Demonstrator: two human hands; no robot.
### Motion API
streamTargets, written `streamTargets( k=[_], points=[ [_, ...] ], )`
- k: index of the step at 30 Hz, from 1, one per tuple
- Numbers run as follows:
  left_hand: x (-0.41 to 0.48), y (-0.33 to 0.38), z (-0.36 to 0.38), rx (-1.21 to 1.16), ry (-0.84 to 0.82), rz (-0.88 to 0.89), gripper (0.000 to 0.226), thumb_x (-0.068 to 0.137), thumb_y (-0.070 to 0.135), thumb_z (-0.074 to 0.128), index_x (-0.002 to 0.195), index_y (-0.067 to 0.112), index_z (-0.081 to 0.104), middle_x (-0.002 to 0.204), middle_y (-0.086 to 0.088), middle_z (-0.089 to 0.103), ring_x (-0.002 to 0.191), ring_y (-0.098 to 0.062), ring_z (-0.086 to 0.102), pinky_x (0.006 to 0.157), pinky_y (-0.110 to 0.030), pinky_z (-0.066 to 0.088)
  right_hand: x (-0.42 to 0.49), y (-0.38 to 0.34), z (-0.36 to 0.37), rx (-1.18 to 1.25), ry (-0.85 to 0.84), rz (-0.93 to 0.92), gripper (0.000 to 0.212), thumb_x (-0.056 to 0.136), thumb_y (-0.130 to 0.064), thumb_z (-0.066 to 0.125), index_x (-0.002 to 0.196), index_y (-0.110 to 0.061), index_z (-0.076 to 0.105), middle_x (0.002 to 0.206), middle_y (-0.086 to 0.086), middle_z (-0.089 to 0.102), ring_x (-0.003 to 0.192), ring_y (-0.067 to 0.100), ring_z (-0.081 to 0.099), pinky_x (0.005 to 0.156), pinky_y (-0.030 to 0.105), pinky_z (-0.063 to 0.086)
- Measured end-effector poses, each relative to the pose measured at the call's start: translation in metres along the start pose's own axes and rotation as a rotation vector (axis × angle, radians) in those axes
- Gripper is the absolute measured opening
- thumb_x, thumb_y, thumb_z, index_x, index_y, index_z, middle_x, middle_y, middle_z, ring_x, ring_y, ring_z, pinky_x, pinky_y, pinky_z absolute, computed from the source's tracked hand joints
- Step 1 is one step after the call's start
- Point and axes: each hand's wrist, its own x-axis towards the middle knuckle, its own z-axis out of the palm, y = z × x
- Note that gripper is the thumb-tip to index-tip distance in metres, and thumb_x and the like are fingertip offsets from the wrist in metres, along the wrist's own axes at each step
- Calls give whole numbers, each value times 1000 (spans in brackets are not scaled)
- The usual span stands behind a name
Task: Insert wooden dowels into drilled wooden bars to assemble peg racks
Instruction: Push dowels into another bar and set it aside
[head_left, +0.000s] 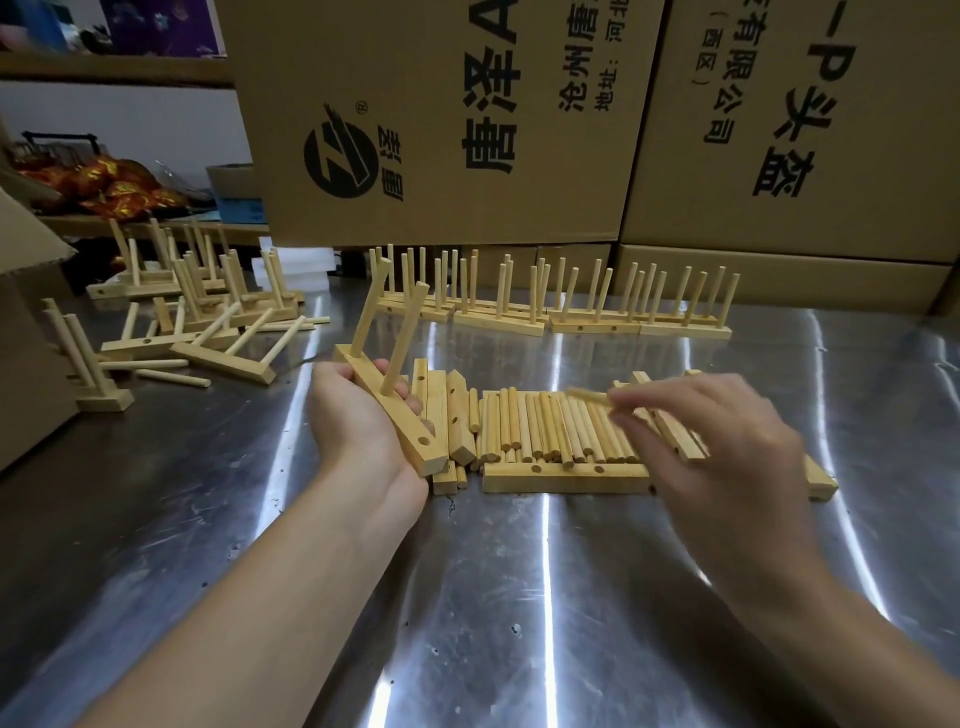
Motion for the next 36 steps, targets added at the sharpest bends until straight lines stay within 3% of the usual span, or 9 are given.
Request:
streamTargets(
  k=[2, 5, 9, 13, 23, 36],
  points=[
    [-1, -1, 0, 29, -58, -31, 30, 104, 28, 38, 91, 15, 62, 60, 2, 53, 45, -12, 46, 43, -21, 34, 3, -4, -8, 241, 88, 113, 15, 94, -30, 76, 108, -28, 80, 101, -17, 78, 98, 10, 71, 83, 32, 54],
    [-7, -5, 2, 48, -177, -98, 29, 104, 24, 39, 94, 13, 64, 65, 0, 54, 47, -11, 46, 42, -21, 33, 4, -11, -11, 600, 74, 296, 17, 90, -28, 81, 107, -31, 81, 100, -7, 81, 96, 19, 78, 82, 31, 62],
    [-17, -12, 6, 57, -325, -165, 30, 105, 26, 39, 96, 12, 64, 67, -2, 61, 44, -11, 45, 39, -20, 33, 3, -17, -7, 810, 11, 378, 17, 85, -19, 84, 102, -23, 82, 100, 1, 82, 97, 18, 79, 82, 21, 61],
    [-20, -16, 6, 66, -346, -156, 33, 107, 31, 40, 99, 12, 65, 70, -4, 67, 42, -10, 45, 39, -20, 36, 3, -18, -7, 862, -25, 380, 21, 86, -15, 83, 105, -23, 82, 103, 1, 82, 101, 18, 79, 83, 19, 60],
    [-19, -16, 6, -57, -366, -166, 33, 106, 32, 39, 95, 13, 63, 67, -2, 56, 44, -10, 43, 41, -21, 38, 5, -19, -7, 903, -60, 404, 27, 82, -19, 85, 107, -27, 80, 109, 2, 82, 106, 20, 77, 83, 26, 62],
    [-21, -16, 6, -59, -369, -163, 34, 106, 33, 40, 96, 12, 65, 66, -2, 57, 43, -11, 44, 41, -22, 39, 6, -24, -7, 896, -112, 446, 29, 75, -28, 86, 104, -24, 81, 102, 3, 81, 96, 16, 78, 79, 19, 59]
  ],
)
